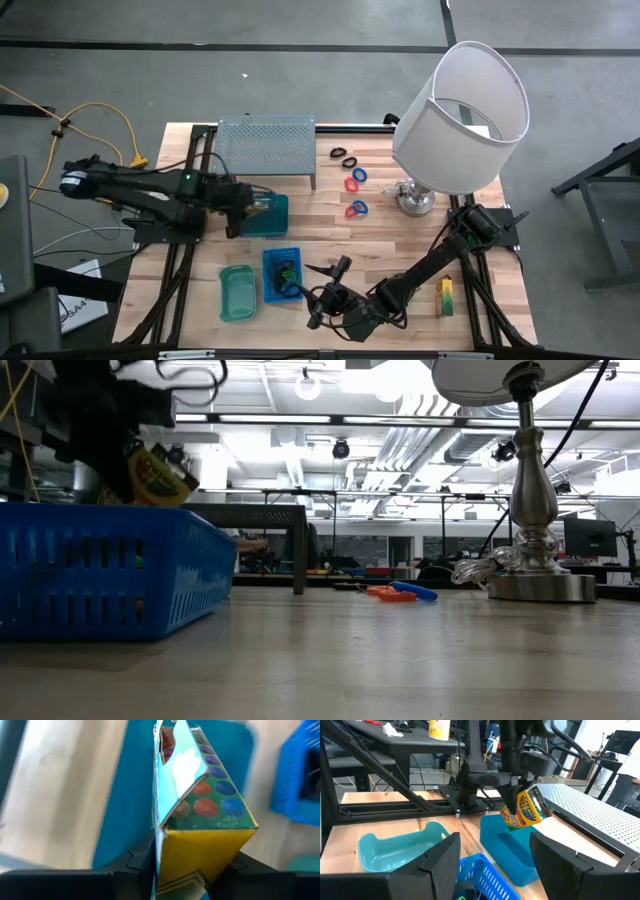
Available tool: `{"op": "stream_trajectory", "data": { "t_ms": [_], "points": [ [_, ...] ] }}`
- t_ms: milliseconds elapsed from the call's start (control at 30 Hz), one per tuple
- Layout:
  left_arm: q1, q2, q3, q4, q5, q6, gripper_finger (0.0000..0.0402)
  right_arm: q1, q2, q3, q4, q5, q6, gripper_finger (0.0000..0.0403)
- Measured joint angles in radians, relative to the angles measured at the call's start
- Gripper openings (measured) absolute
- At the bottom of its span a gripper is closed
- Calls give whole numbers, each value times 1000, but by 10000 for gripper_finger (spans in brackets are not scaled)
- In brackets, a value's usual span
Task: Pick & Place Office Desk Supplies
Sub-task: Put the middle crayon box into the top blue bin
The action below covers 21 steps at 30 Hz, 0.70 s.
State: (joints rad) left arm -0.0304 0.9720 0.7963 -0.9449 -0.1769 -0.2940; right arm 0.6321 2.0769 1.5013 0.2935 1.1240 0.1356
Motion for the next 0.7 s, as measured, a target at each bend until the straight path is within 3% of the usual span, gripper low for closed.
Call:
{"op": "stream_trajectory", "data": {
  "t_ms": [267, 700],
  "points": [
    [187, 91, 0, -60, 96, 158, 120, -7, 0, 0, 0, 2, 1, 227],
    [199, 353, 5, -53, 17, 272, 120, -12, 0, 0, -13, 0, 3, 226]
  ]
}}
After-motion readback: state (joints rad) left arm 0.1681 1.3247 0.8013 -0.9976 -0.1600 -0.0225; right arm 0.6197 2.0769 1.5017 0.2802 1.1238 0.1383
